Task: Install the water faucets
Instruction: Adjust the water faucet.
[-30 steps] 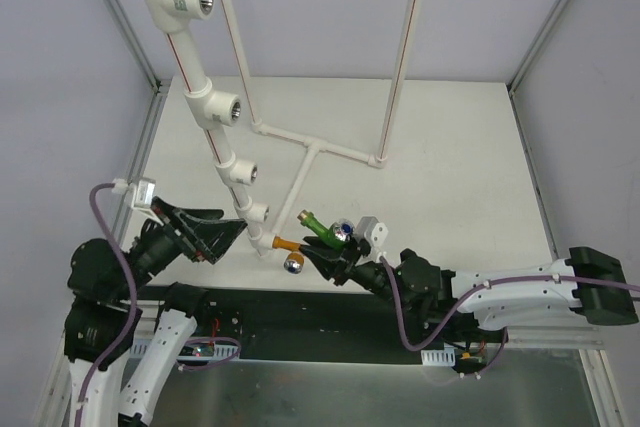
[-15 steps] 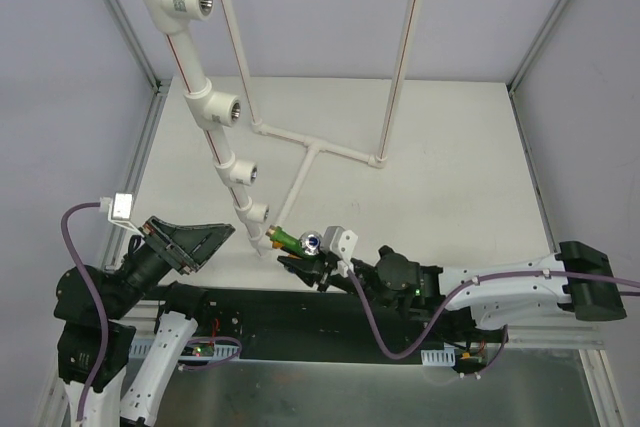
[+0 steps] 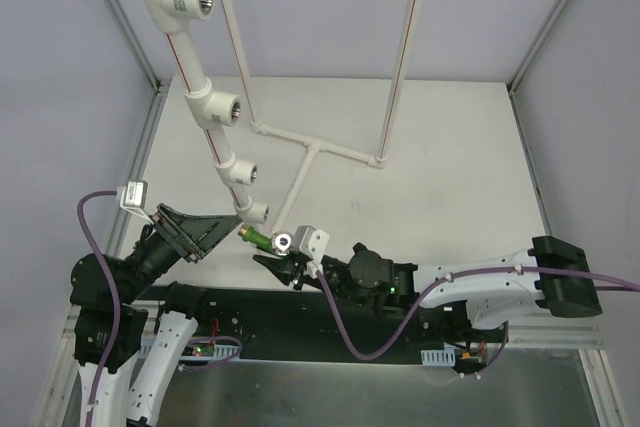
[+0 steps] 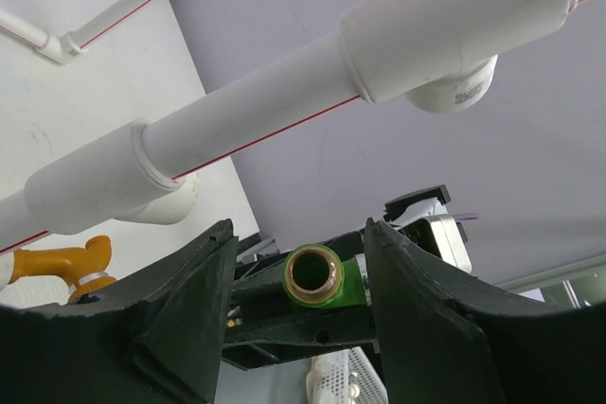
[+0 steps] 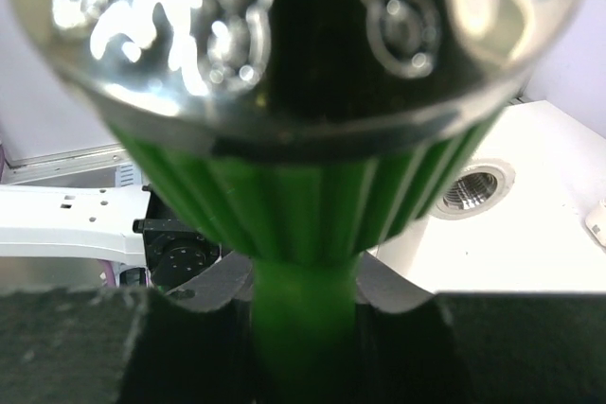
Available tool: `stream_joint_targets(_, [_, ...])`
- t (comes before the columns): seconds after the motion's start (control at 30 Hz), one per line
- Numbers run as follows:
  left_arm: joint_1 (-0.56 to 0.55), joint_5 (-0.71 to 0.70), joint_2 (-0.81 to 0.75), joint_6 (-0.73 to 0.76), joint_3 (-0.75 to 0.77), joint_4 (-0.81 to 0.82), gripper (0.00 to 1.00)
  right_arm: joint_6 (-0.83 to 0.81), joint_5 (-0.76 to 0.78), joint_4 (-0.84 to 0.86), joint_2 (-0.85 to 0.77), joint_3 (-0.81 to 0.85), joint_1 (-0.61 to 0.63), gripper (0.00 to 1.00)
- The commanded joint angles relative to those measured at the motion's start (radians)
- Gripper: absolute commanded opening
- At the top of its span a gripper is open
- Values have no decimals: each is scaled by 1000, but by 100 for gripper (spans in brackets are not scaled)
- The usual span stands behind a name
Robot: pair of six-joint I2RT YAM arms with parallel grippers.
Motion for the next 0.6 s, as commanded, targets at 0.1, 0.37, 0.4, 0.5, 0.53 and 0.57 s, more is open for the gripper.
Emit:
stream_joint_targets(0.1, [11, 64, 21, -64, -15, 146, 58, -30, 14, 104, 57, 94, 4, 0])
stream_joint_targets(0.37, [11, 86, 19, -78, -29, 165, 54, -48, 26, 144, 114, 140, 4, 0])
stream_joint_targets(0.4, [12, 89, 19, -79, -31, 166, 53, -49, 28, 147, 117, 145, 4, 0])
stream_joint_targets(0.5, [11, 91, 16, -81, -35, 168, 43, -55, 36, 156, 126, 154, 4, 0])
stream_joint_targets(0.53, [11, 92, 16, -82, -37, 171, 37, -56, 37, 158, 131, 157, 4, 0])
stream_joint_targets(0.57, [12, 89, 15, -84, -37, 170, 30, -58, 40, 156, 135, 160, 4, 0])
